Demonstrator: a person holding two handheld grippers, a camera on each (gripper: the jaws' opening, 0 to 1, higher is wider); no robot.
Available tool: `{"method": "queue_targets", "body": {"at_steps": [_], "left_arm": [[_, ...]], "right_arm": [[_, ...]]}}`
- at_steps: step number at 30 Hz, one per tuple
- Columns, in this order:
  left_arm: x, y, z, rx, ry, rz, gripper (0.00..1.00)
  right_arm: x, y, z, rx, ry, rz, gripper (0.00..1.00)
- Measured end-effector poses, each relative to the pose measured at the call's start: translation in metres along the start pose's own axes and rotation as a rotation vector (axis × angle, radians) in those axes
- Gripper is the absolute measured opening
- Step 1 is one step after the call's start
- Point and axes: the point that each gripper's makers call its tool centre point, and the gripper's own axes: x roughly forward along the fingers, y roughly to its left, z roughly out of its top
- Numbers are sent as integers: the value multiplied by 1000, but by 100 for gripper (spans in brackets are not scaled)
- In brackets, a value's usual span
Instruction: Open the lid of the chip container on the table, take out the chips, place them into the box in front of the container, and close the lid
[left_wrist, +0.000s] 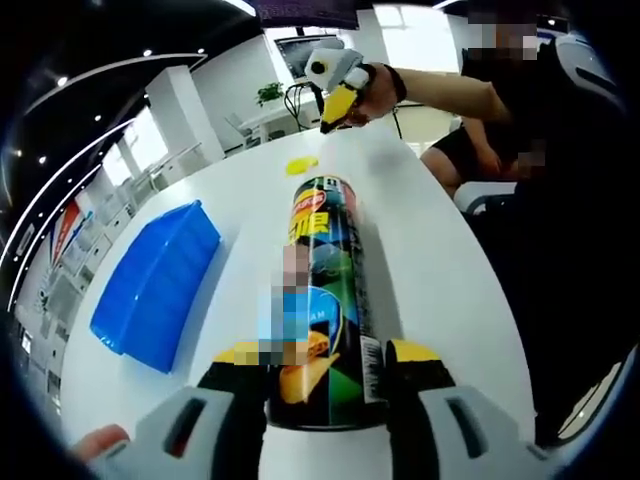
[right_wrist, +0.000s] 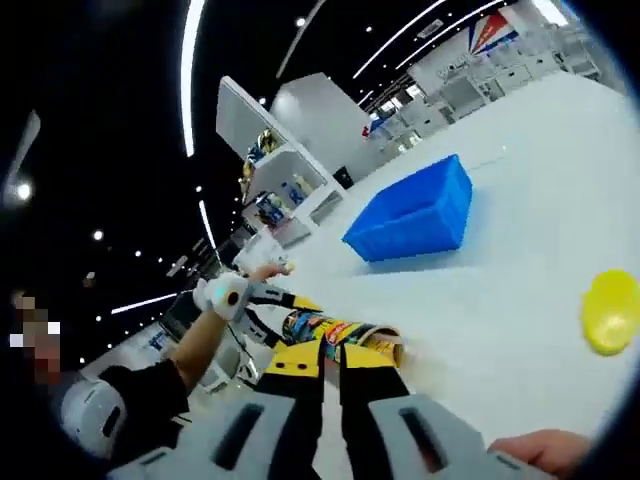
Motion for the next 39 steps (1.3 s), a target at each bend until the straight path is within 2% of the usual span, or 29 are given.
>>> {"method": "queue_targets", "body": {"at_steps": [3,4,10,13,17,29,34,35,37,39], "left_arm": [[0,-1,0,5,-2,4,47],[0,-1,0,7,-2,5,47],[0,-1,0,11,-1,7,47],[0,1,-1,17,-1,9,48],[0,0,-1,23,0,12,48],[-1,-1,-2,45,-7,22,48],[-1,-2,-2,52,-6,25,48],[-1,-2,-2,53,-6,26,48],[-1,-2,-3,57,-8,27,49],[0,-2,-2,61,-7,28,49]], "right_arm": [[10,-16,-10,21,45,-30,4],[13,-23,-8,33,54,-38,4],[21,-37,-18,40,81,-102,3],[21,-33,-25,40,63,-131,3],[25,-31,-33,29,74,-148,3],[26,-23,-44,11,74,-173,3],[25,-24,-44,4,77,-181,3],[24,-31,-37,12,78,-180,3],[24,-32,-37,11,79,-183,2],[23,-32,-37,-28,89,-210,2]]}}
